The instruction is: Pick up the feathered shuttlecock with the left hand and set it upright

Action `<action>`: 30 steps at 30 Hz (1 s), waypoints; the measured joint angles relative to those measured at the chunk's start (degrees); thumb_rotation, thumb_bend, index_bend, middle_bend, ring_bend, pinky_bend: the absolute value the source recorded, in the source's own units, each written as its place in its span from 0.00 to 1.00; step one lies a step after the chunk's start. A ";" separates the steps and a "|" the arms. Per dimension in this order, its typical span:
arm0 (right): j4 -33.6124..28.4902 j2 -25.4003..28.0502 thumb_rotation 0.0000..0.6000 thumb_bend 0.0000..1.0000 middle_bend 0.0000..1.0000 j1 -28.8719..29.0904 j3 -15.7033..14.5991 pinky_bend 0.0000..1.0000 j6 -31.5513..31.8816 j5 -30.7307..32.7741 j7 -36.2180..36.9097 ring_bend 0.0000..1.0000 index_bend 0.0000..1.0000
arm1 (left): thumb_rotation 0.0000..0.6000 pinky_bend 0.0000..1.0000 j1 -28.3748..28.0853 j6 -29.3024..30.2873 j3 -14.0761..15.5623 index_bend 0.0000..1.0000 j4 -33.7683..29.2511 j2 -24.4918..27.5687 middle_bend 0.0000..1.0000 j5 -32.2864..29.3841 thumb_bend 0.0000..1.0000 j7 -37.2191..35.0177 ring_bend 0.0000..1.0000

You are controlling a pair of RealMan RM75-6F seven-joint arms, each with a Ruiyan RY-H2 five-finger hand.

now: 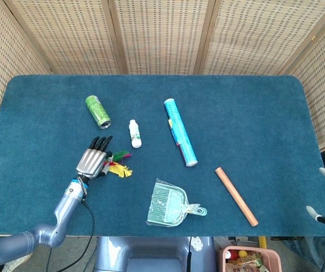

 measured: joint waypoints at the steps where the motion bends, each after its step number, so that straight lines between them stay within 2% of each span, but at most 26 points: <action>1: 0.00 -0.01 1.00 0.00 0.00 0.01 0.00 0.00 0.02 -0.02 -0.05 0.00 0.00 | 1.00 0.00 0.08 0.19 0.01 0.67 -0.31 0.23 0.00 0.04 0.50 -0.27 0.00; 6: -0.09 0.00 1.00 0.00 0.00 0.04 -0.11 0.00 0.03 -0.25 -0.09 0.00 0.00 | 1.00 0.00 0.77 1.44 -0.20 0.68 -2.36 1.91 0.00 0.41 0.50 -2.50 0.00; 12: -0.44 0.07 1.00 0.00 0.00 -0.13 -0.25 0.00 0.58 -0.81 -0.14 0.00 0.00 | 1.00 0.00 2.53 3.42 -1.11 0.68 -6.54 6.22 0.00 1.31 0.50 -9.75 0.00; 21: -0.95 0.06 1.00 0.00 0.00 -0.32 -0.51 0.00 1.21 -1.56 -0.77 0.00 0.00 | 1.00 0.00 4.81 2.73 -3.24 0.69 -9.85 13.92 0.00 1.86 0.51 -29.14 0.00; 30: -1.06 -0.13 1.00 0.00 0.00 -0.13 -0.44 0.00 0.85 -1.23 -1.52 0.00 0.00 | 1.00 0.00 5.00 -3.32 -4.55 0.69 -4.88 16.45 0.00 1.73 0.51 -47.97 0.00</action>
